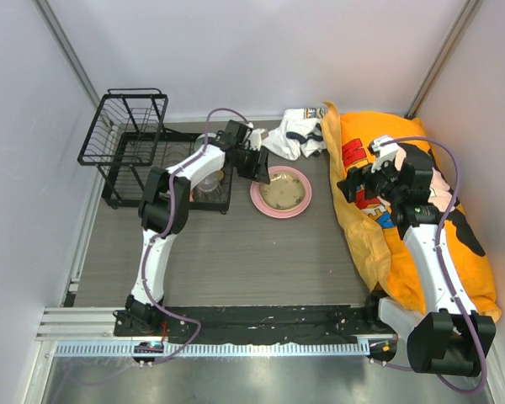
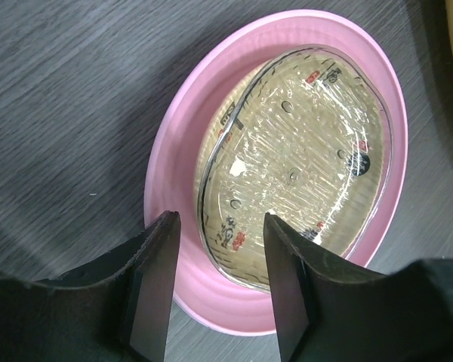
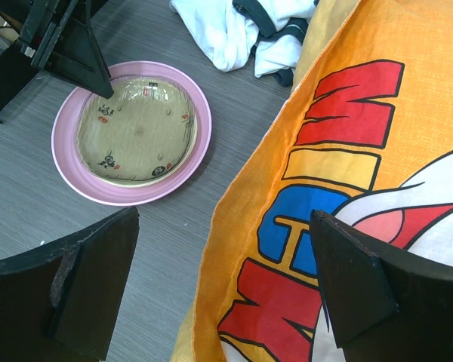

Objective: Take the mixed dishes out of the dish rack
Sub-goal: Place the plate at the center of the board, then pick up the cup from the dish rack.

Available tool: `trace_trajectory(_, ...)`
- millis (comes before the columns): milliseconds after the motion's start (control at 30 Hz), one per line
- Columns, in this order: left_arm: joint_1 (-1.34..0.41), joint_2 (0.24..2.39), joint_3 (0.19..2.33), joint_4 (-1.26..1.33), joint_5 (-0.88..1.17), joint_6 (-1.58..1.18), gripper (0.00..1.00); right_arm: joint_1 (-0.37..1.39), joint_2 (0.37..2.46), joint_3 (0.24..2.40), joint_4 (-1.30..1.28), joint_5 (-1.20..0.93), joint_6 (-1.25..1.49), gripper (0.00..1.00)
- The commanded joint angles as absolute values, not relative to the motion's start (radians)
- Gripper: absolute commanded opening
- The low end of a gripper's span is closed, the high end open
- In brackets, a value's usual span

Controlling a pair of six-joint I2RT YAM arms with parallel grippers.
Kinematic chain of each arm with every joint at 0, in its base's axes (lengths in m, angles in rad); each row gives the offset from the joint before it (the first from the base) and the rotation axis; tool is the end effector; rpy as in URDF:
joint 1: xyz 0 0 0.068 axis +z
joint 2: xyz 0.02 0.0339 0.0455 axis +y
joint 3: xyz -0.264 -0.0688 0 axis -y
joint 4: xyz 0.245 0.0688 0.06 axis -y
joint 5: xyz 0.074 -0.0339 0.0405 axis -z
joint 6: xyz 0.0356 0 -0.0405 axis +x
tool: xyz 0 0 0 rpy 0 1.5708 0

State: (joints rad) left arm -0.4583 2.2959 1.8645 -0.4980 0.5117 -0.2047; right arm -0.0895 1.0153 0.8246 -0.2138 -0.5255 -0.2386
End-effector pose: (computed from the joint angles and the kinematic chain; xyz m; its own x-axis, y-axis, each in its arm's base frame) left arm 0.4457 -0.2393 0.1790 -0.8354 0.2145 -0.5061 0.4889 0.7108 -0.5058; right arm 0.2297 -0.0027 0.3090 -0.2906 -0.1792 -0.9399 -0.4638 0.8856 -0.0254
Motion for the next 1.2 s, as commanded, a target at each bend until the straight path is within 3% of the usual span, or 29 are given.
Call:
trace_trajectory(0, -0.471, 2.261, 1.893, -0.5, 0.45, -0.156, 0.53, -0.094, 1.009, 0.854, -0.193, -0.529, -0.253, 1.0)
trace_trajectory(700, -0.482, 1.931, 1.873, -0.63, 0.373, -0.013, 0.61, -0.094, 1.006, 0.859, -0.196, -0.535, -0.252, 1.0)
trace_trajectory(1167, -0.476, 1.672, 1.818, -0.952, 0.008, 0.299, 0.64, -0.094, 0.988, 0.859, -0.196, -0.555, -0.242, 1.0)
